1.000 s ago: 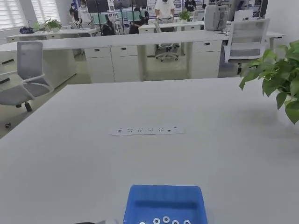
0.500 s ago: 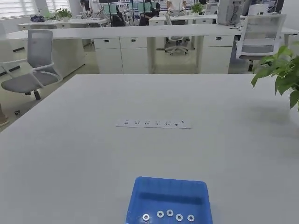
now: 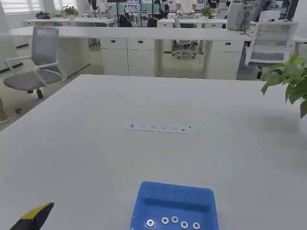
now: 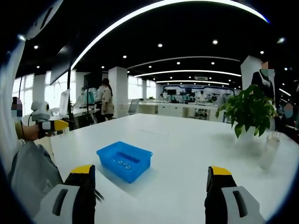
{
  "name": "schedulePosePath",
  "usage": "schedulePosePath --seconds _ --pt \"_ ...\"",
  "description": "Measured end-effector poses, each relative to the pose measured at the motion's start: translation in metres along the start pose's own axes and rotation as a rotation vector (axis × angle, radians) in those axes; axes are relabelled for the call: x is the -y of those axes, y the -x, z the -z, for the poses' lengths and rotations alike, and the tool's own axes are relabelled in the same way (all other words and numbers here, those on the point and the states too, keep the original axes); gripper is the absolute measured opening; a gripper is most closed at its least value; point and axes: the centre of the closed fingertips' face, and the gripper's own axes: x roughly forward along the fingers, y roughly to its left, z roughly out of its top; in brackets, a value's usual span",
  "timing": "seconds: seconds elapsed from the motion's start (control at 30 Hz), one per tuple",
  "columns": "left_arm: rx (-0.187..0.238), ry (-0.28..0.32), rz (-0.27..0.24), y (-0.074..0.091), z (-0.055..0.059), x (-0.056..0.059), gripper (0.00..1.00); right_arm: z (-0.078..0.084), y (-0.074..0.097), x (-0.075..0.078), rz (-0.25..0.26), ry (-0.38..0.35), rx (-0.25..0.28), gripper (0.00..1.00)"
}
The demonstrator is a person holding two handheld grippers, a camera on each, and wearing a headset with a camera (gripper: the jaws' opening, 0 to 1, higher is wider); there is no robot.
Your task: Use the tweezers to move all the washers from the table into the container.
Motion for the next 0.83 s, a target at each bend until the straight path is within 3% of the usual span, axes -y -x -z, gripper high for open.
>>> schedulePosePath --seconds 0.03,0.07,0.13,0.2,0.37,0.63,0.83 --pt "0.015 -0.034 -0.005 0.0 -0.003 0.0 0.98 -0.003 0.001 0.001 0.009 0.0 0.016 0.99" --pt "0.002 -0.027 -0.005 -0.001 -0.002 0.001 0.98 -0.006 0.002 0.002 0.013 0.001 0.028 0.99" --pt "0.029 -0.033 -0.005 -0.002 -0.006 0.001 0.98 -0.006 0.001 0.003 0.022 0.009 0.032 0.99" --pt "0.008 -0.001 0.013 -0.003 -0.002 0.005 0.98 -0.003 0.001 0.005 0.03 0.012 0.013 0.99" --pt "0.01 0.045 0.04 -0.006 0.0 0.005 0.98 -0.004 0.0 0.006 0.03 -0.019 0.024 0.99" --pt "0.045 0.085 0.008 -0.002 -0.005 -0.006 0.98 -0.002 0.002 0.015 0.049 -0.063 0.03 0.99" --pt "0.043 0.064 -0.011 -0.001 -0.005 -0.01 0.98 -0.002 0.003 0.016 0.052 -0.061 0.035 0.99"
